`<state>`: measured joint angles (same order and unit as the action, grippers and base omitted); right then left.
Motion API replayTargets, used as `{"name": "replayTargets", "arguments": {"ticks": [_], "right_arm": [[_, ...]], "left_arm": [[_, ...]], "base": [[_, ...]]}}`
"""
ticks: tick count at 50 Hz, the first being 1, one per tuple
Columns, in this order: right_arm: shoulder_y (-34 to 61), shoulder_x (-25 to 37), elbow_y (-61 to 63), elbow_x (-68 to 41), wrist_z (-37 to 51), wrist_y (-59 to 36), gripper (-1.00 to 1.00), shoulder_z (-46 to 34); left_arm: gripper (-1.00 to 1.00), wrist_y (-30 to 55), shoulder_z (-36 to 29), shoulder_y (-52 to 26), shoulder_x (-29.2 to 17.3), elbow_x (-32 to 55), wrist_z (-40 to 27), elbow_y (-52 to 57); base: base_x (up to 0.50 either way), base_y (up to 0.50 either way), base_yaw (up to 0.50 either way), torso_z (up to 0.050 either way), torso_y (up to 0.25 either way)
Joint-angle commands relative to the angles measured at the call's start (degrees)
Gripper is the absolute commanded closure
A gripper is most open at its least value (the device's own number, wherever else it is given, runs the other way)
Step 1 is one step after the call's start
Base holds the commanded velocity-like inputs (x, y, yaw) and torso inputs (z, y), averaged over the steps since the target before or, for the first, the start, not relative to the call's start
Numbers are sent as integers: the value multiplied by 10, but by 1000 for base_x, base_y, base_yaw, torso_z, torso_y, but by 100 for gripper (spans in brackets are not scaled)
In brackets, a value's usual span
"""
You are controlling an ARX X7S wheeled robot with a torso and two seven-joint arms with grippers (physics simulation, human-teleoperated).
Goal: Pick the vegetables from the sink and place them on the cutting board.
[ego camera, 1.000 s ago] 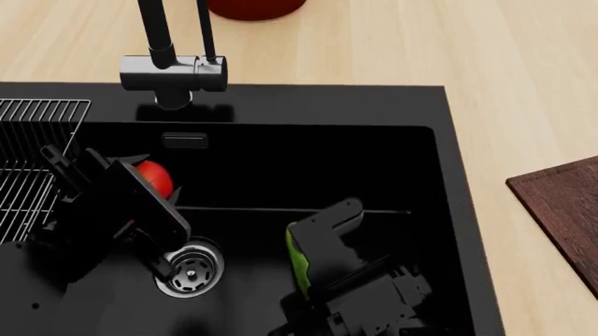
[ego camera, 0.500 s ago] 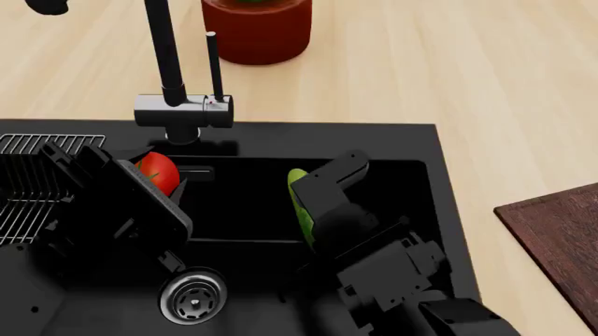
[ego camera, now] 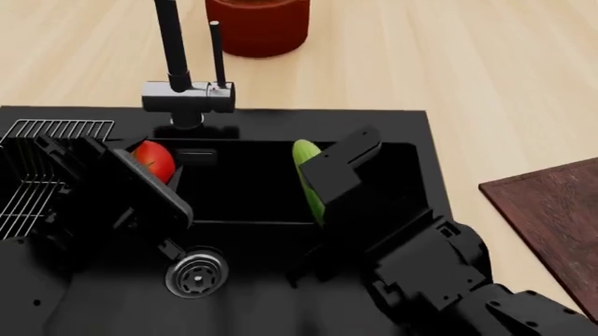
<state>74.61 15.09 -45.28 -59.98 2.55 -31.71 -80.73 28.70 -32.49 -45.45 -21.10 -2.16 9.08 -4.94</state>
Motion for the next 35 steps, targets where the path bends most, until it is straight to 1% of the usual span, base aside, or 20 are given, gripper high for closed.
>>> {"name": "replayTargets", "arguments": {"ticks": [1,3,4,5,7,18,26,35], "right_arm": [[7,36,69,3,28,-12,100,15],[9,42,85,11,40,-4,100,14],[10,45,91,8,46,-2,100,19],[11,47,95,12,52,-3,100,18],[12,48,98,12,58,-12,100,14],[12,103,200,-20,112,-26,100,41],[16,125,235,-35,129,-39,100,50],[17,151,269,-50,153,-48,100,61]], "left_arm": [[100,-1,-1,-3,3,-2,-26,3],[100,5,-2,-4,2,-5,-28,10],[100,4,-1,-4,2,-5,-28,9],[100,11,-10,-7,1,-23,-41,10],[100,10,-7,-4,2,-20,-43,12],[100,11,10,0,14,-10,-61,21],[100,10,18,3,16,-5,-67,28],[100,20,12,-7,19,-8,-65,27]], "base": [[-500,-66,0,0,0],[-484,-66,0,0,0],[0,0,0,0,0],[0,0,0,0,0],[0,0,0,0,0],[-46,-500,0,0,0],[-2,-500,0,0,0],[0,-500,0,0,0]]}}
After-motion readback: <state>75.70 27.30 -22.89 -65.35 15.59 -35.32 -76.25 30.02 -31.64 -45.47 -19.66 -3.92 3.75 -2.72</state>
